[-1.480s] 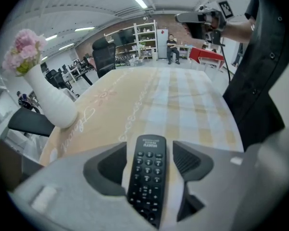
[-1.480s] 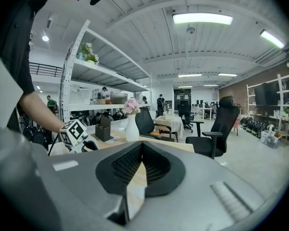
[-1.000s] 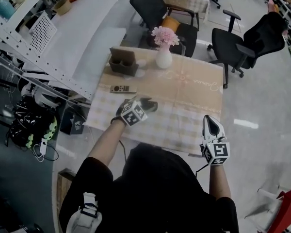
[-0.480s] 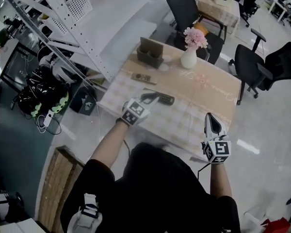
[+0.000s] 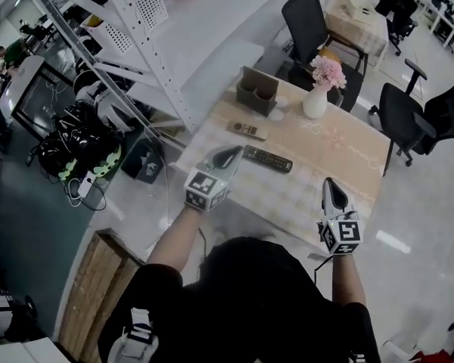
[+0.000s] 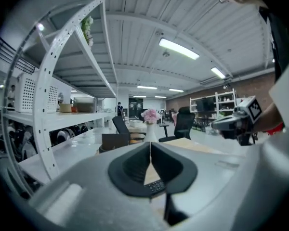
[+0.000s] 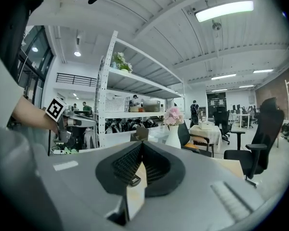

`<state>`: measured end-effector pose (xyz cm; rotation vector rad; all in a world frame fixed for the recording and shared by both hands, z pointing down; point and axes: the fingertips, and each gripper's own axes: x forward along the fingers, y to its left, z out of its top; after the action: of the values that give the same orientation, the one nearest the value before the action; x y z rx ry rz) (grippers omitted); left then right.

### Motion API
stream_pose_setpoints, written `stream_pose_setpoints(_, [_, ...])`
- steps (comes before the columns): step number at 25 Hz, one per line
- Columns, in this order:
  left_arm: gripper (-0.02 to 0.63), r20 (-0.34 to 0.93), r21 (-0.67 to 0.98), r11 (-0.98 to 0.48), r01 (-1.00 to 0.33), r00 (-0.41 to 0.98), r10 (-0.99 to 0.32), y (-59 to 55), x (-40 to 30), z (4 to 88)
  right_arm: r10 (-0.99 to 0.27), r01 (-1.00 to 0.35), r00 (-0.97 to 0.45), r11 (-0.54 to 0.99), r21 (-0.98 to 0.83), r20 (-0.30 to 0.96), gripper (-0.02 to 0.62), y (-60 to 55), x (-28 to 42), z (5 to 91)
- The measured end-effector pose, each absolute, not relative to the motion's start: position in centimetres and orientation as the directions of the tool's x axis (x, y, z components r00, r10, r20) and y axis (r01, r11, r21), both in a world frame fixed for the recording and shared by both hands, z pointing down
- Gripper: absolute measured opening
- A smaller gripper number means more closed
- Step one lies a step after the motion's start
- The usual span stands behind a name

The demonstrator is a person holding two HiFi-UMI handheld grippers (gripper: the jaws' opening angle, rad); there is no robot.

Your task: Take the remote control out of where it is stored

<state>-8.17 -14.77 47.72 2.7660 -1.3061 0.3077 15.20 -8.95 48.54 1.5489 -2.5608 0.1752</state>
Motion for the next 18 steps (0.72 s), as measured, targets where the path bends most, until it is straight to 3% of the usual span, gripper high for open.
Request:
stream_pose_setpoints(5, [0.006, 0.154, 0.042, -0.613, -0.789, 0.611, -0.776, -13.9, -12.1, 46.6, -0.874, -0.891, -0.453, 0.451, -0.055, 0.176, 0.005, -9.6, 11.5, 48.4])
stream_pose_setpoints(11, [0.003, 0.09, 0.005, -0.58, -0.815, 0.578, -0.811, -13.0, -17.1, 45.4, -0.883, -0.899, -0.439, 0.434, -0.065, 0.167, 0.005, -10.0, 7.2, 48.4])
stream_pose_setpoints(18, [0.003, 0.105, 0.025, -0.592, -0.806, 0.591, -0.8, -12.7, -20.4, 47.3, -0.891, -0.905, -0.424, 0.412, -0.105, 0.16, 0.004, -11.0, 4.0, 48.5])
